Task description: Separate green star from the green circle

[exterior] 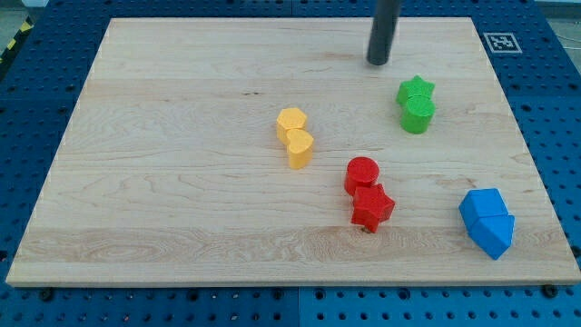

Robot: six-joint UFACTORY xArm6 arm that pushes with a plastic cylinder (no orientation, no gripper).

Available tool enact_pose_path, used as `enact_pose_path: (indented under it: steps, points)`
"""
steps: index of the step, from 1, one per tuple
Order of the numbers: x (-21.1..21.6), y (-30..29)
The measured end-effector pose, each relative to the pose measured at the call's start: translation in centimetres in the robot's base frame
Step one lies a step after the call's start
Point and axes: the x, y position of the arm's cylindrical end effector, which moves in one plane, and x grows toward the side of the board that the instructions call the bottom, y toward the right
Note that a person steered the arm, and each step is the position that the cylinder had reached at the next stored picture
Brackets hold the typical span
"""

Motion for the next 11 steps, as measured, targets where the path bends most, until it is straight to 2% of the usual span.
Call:
enact_pose_path:
  steps: [3,4,8,11]
  points:
    - [6.6,8.5]
    - [8.7,8.8]
    - [9.7,2.3]
    - [13.1,2.4]
